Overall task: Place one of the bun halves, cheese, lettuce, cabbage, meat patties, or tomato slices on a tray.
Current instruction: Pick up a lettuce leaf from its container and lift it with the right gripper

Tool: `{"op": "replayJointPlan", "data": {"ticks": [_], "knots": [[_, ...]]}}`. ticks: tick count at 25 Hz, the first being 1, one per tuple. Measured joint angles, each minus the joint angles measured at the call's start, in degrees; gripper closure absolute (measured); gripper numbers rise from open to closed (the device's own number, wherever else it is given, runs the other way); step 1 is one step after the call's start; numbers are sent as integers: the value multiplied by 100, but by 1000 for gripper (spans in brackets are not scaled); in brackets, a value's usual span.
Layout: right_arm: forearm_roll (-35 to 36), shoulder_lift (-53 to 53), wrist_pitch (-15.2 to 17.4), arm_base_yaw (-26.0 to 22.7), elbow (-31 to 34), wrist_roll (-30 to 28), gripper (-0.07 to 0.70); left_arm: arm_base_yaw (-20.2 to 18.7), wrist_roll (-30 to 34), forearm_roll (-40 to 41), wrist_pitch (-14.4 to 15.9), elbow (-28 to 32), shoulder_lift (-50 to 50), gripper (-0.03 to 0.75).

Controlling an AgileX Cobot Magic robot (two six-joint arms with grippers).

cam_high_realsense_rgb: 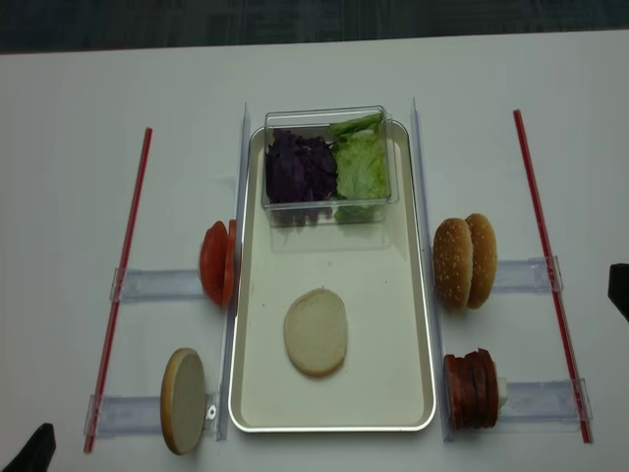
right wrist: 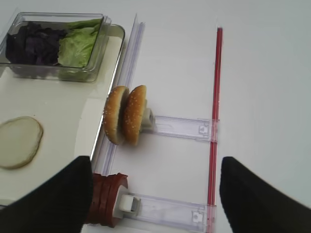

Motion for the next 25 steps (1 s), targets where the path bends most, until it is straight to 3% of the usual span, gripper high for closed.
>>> {"op": "replayJointPlan", "data": {"ticks": [7, 25], "knots": [[108, 881, -81, 0, -329, -183, 75, 0, -114, 92, 0, 10, 0, 228], [-60, 3216, 45, 871, -2046, -208, 142, 0, -127, 96, 0, 30, 0, 228]]}}
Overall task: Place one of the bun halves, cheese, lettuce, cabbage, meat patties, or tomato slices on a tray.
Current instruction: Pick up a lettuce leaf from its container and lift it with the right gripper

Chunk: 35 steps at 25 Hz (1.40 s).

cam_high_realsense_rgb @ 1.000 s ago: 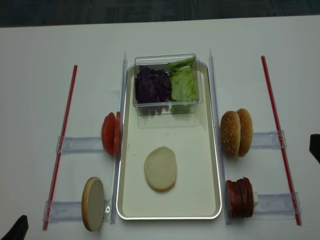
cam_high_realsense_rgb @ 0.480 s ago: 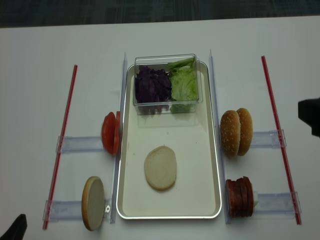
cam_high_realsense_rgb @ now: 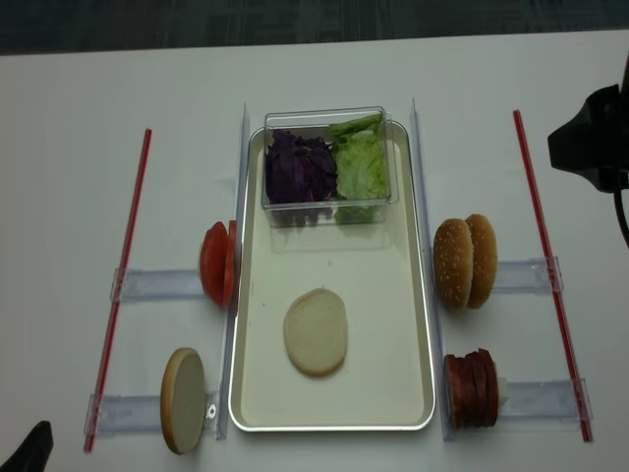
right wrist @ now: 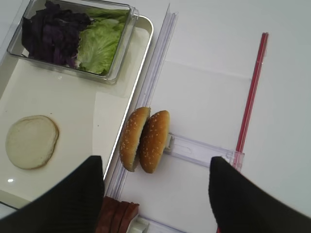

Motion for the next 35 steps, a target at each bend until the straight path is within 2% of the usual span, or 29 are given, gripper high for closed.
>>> {"op": "replayJointPlan", "data": {"ticks": [7, 23, 29, 35], "knots": [[-128, 736, 0, 382, -610, 233, 145, 0, -15, 0, 0, 0, 0, 228], [-127, 2057, 490, 420, -2059, 432, 145, 0, -88, 22, 0, 4, 0, 228], [-139, 2408, 591, 471, -2389, 636, 146, 0, -156, 40, 0, 4, 0, 228], [-476, 2839, 614, 1053, -2689, 862, 179, 0, -181, 76, 0, 4, 0, 228]]}}
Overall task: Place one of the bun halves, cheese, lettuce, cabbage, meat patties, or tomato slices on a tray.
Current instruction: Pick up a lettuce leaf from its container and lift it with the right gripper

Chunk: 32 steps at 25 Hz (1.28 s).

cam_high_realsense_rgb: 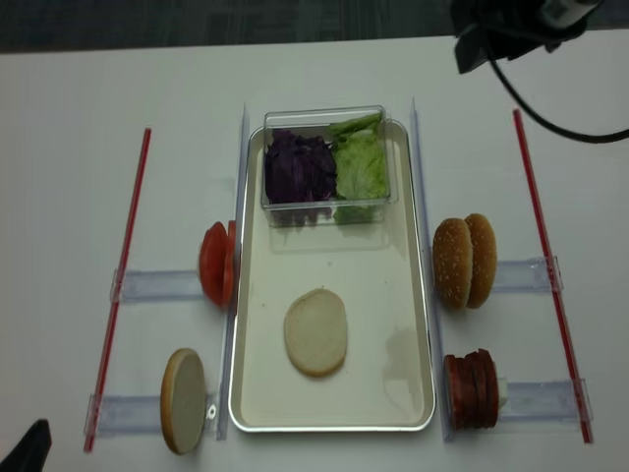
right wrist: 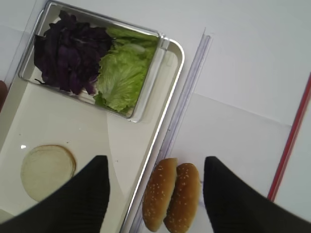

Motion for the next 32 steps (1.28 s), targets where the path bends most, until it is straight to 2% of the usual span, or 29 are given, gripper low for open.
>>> {"op": "replayJointPlan", "data": {"ticks": [13, 20, 26, 32], "knots": [[-345, 1522, 335, 982, -1281, 382, 185, 0, -119, 77, 0, 0, 0, 228], [-404, 2374, 563, 1050, -2041, 541, 185, 0, -119, 77, 0, 0, 0, 228], [-390, 3009, 575, 1050, -2597, 820, 185, 0, -128, 77, 0, 0, 0, 228], [-231, 3464, 583, 1050, -2866, 1266, 186, 0, -130, 77, 0, 0, 0, 228]]}}
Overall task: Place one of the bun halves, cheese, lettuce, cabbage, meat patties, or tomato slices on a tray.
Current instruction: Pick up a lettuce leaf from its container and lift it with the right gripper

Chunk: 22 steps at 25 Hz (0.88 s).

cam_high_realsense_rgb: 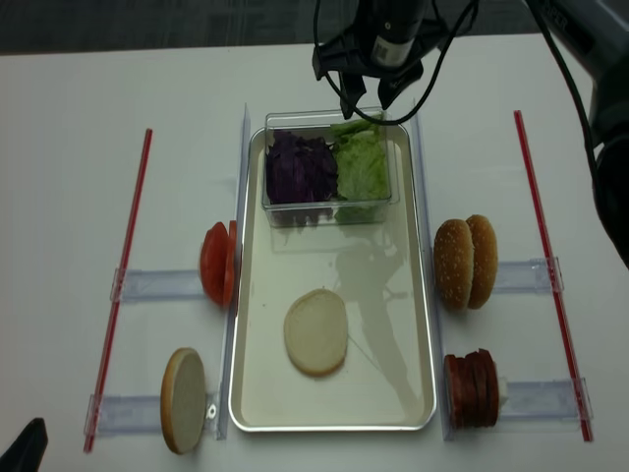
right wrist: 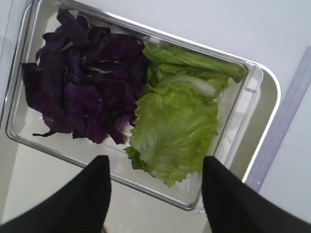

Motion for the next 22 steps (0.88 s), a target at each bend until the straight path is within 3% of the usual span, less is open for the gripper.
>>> {"op": "replayJointPlan", "data": {"ticks": [7, 22], "knots": [[38, 338, 0, 13, -10, 300, 190, 0, -10, 0, 0, 0, 0, 228], [156, 864, -25, 34, -22, 324, 200, 0, -10, 0, 0, 9, 0, 228]]}}
